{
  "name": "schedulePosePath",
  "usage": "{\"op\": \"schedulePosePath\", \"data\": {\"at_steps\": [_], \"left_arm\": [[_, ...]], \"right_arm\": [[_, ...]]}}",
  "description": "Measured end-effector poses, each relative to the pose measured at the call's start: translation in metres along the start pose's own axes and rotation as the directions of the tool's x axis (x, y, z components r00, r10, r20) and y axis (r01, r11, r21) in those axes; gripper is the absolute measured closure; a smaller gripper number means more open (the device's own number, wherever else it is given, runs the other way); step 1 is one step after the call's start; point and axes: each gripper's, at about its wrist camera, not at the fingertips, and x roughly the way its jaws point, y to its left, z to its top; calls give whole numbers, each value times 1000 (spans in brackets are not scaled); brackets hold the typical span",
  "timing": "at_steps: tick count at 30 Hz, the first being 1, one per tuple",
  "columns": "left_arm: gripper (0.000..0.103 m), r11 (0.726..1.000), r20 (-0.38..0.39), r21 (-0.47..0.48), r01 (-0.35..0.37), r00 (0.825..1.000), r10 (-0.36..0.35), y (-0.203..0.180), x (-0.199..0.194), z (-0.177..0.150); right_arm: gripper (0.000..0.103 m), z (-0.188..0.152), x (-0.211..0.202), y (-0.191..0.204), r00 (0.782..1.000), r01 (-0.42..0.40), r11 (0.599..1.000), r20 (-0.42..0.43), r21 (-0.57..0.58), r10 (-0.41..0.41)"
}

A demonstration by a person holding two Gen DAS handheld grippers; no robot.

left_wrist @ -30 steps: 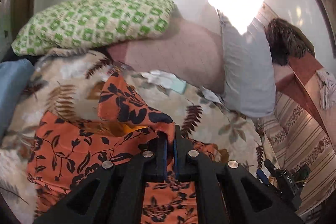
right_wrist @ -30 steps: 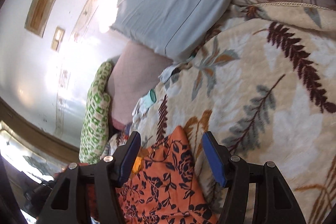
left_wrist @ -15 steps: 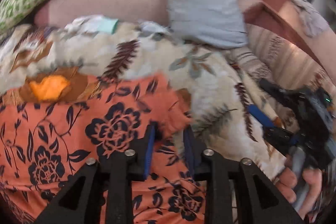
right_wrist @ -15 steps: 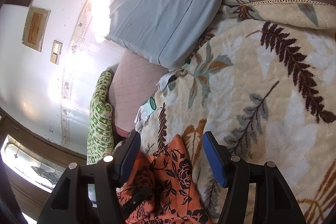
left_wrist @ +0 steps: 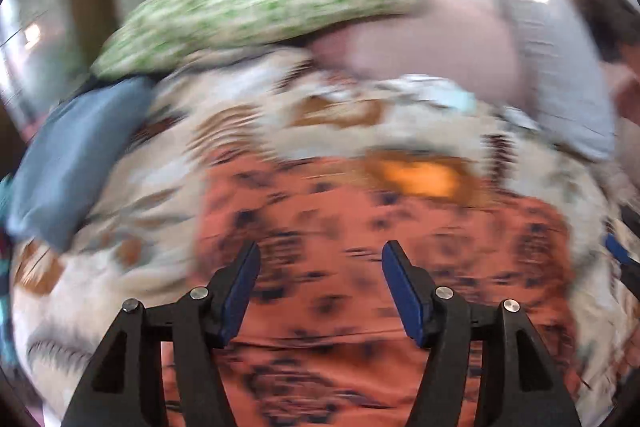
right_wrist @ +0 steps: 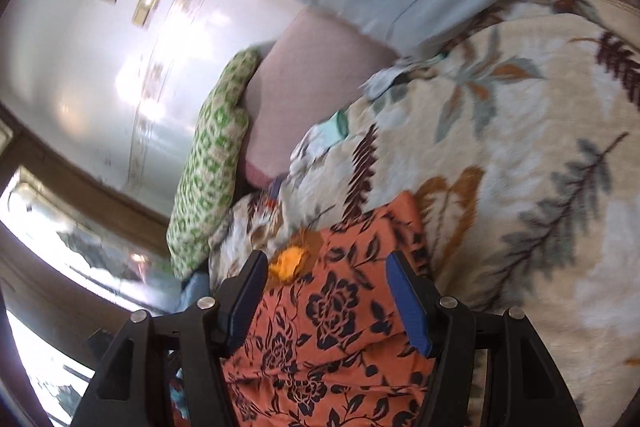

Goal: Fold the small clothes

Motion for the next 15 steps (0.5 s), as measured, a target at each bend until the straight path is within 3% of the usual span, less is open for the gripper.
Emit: {"op": "schedulePosePath", "data": {"at_steps": [2, 4, 11, 13, 15], "left_arm": [[39, 994, -36, -55, -90, 995, 88, 28, 15, -7], [39, 989, -80, -71, -131, 989, 126, 43, 29, -16], [36, 988, -168, -103, -112, 981, 94, 53, 68, -44], [34, 990, -160, -91, -109, 983, 94, 53, 69, -44], [34, 991, -166, -99, -94, 983, 77, 54, 69, -43]], "right_arm": [[38, -8, 14, 13, 1000, 21, 998, -18, -54, -22], [38, -14, 27, 22, 998, 40, 995, -38, -92, -44], [38, -30, 68, 26, 983, 140, 976, -98, -170, -158], [38, -33, 83, 18, 964, 195, 963, -146, -185, -224], [38, -41, 106, -2, 919, 257, 949, -257, -184, -299]]}}
